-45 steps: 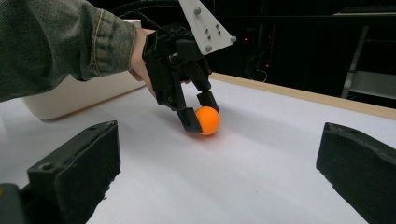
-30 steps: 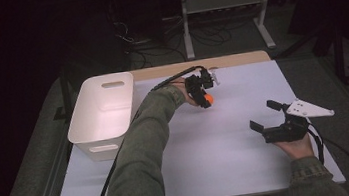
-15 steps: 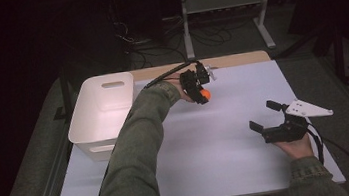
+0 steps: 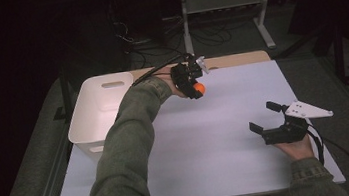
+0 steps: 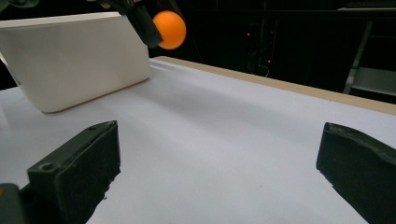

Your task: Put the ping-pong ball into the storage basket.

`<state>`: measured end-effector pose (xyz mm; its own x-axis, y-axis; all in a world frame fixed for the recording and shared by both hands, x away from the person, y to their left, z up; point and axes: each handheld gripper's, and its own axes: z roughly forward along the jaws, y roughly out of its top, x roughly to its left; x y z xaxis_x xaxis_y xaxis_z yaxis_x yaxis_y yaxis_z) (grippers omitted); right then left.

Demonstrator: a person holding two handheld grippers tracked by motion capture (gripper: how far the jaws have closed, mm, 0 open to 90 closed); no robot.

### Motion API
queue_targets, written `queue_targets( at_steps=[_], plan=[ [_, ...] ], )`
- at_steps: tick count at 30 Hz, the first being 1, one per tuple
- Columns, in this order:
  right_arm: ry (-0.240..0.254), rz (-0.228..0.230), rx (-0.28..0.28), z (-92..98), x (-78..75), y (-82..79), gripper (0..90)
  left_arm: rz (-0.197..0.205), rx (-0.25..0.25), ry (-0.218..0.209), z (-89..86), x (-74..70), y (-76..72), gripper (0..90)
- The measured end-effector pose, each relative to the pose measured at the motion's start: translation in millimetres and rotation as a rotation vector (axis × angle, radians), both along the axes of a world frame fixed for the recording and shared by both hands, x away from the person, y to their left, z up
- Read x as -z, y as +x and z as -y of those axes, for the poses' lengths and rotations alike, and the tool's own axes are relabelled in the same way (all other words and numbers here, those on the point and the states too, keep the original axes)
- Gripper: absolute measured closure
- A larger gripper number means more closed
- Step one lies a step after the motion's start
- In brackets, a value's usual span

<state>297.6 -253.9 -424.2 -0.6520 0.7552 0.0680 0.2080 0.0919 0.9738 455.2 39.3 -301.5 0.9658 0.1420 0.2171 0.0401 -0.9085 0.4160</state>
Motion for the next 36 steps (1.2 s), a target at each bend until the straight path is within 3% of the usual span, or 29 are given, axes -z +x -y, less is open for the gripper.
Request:
queue_targets(
  at_steps=[8,32,36],
  plan=[
    [-0.007,-0.003,-0.001,-1.4,0.6,0.1,0.0,0.014,-0.016,0.013,-17.9,-16.8,-7.1,50.7],
    [-0.018,-0.008,-0.013,-3.6,1.5,0.7,0.0,0.054,-0.017,0.012,-47.6,-56.5,-37.6,50.7],
    [-0.019,-0.010,-0.013,-3.9,1.5,0.6,0.0,0.057,-0.016,0.041,-52.9,-62.9,-43.5,50.6]
  ],
)
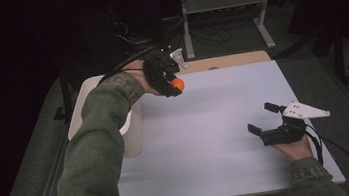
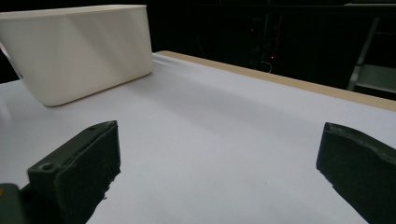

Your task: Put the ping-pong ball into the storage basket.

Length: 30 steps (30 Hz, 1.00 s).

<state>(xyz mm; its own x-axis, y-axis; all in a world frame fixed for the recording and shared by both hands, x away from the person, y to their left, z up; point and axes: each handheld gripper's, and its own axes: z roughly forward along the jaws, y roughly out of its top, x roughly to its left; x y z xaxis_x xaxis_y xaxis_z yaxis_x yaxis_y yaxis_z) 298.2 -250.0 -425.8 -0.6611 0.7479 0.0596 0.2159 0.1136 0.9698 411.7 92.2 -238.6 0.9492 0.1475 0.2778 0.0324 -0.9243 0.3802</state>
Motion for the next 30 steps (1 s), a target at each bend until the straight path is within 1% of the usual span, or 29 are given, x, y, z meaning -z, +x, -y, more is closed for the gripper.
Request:
queue_targets(
  at_steps=[2,4,8,10,15,16,17,18,20,23,24,30],
  plan=[
    [-0.003,-0.001,-0.001,-0.3,0.2,0.2,0.0,-0.002,0.006,0.006,-2.0,-3.1,-3.8,50.6],
    [-0.006,-0.001,-0.005,-0.9,0.6,0.6,0.0,-0.002,0.007,-0.005,-5.4,-8.3,-9.3,50.6],
    [-0.007,-0.003,-0.008,-1.3,0.6,0.5,0.0,0.002,0.003,-0.008,-8.0,-11.1,-12.0,50.7],
    [-0.007,-0.003,-0.007,-1.3,0.5,0.2,0.0,0.008,0.003,-0.003,-13.2,-14.9,-14.6,50.7],
    [-0.008,-0.004,-0.003,-1.0,0.6,0.1,0.0,0.014,-0.015,-0.003,-25.1,-20.8,-17.6,50.6],
    [-0.009,-0.004,-0.005,-1.2,0.7,0.2,0.0,0.018,-0.021,0.001,-30.0,-22.8,-18.6,50.7],
    [-0.009,-0.004,-0.006,-1.3,0.7,0.1,0.0,0.018,-0.021,0.001,-30.0,-22.8,-18.6,50.6],
    [-0.007,-0.005,-0.006,-1.4,0.7,0.0,0.0,0.020,-0.029,-0.001,-34.8,-24.1,-19.6,50.6],
    [-0.008,-0.004,-0.007,-1.4,0.7,0.0,0.0,0.019,-0.035,-0.004,-37.4,-24.7,-20.0,50.7],
    [-0.008,-0.006,-0.008,-1.7,0.8,0.1,0.0,0.020,-0.041,0.000,-41.2,-25.5,-20.1,50.6],
    [-0.010,-0.008,-0.008,-2.2,0.8,-0.1,0.0,0.019,-0.051,0.000,-45.2,-26.0,-20.0,50.6],
    [-0.011,-0.007,-0.010,-2.1,1.0,-0.1,0.0,0.014,-0.060,0.012,-53.6,-27.6,-20.4,50.6]
  ],
)
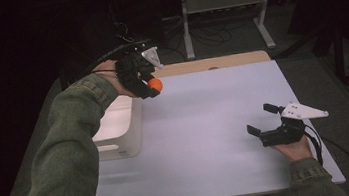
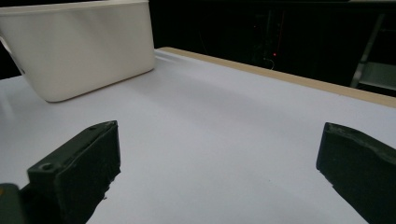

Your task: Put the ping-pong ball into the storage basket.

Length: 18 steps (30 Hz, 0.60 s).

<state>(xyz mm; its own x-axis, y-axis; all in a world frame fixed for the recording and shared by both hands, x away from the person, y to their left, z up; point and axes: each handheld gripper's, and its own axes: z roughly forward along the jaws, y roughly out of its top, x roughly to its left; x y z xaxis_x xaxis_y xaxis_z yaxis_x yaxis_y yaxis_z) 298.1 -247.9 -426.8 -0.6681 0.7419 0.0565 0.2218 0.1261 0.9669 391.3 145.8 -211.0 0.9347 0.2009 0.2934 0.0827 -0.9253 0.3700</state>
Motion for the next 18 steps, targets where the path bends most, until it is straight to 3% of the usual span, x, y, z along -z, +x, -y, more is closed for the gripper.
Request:
queue_targets(
  at_steps=[18],
  plan=[
    [-0.006,0.001,0.001,-0.6,0.4,-0.1,0.0,-0.009,-0.044,0.003,-34.0,2.9,-0.5,50.6]
  ],
)
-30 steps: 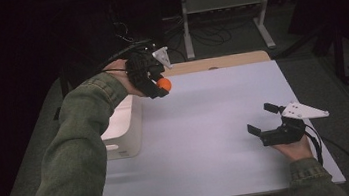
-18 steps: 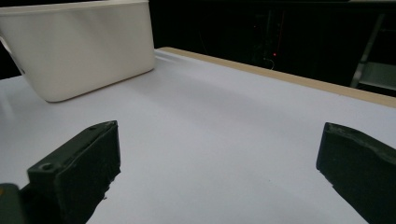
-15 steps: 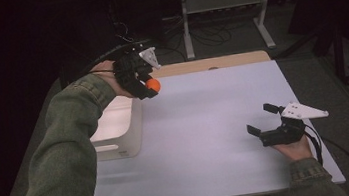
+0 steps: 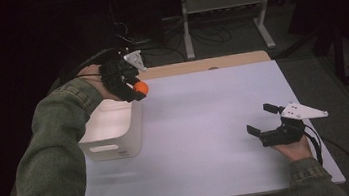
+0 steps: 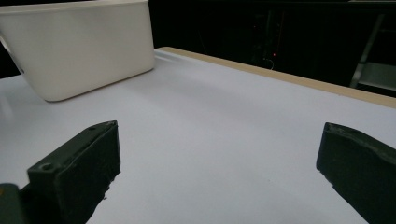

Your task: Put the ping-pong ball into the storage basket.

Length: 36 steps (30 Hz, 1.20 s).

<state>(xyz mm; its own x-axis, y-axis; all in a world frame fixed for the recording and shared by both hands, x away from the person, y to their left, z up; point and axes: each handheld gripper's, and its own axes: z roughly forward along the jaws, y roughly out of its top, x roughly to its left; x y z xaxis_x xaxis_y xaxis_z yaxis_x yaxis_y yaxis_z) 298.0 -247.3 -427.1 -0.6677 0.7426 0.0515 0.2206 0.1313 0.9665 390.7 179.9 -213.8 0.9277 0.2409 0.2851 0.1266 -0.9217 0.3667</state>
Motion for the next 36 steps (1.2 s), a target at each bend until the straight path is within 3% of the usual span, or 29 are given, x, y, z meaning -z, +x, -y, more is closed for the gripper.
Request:
queue_targets(
  at_steps=[13,31,36],
  plan=[
    [-0.007,0.003,0.003,-1.1,0.4,-0.4,0.0,-0.003,-0.023,0.005,-20.6,-1.7,-4.4,50.6],
    [-0.013,-0.001,0.009,-1.7,1.0,-0.2,0.0,-0.014,-0.069,0.058,-52.3,-8.2,-11.0,50.6],
    [-0.012,0.000,0.011,-0.6,0.9,0.3,0.0,-0.022,-0.081,0.051,-61.1,-6.9,-12.0,50.6]
  ],
)
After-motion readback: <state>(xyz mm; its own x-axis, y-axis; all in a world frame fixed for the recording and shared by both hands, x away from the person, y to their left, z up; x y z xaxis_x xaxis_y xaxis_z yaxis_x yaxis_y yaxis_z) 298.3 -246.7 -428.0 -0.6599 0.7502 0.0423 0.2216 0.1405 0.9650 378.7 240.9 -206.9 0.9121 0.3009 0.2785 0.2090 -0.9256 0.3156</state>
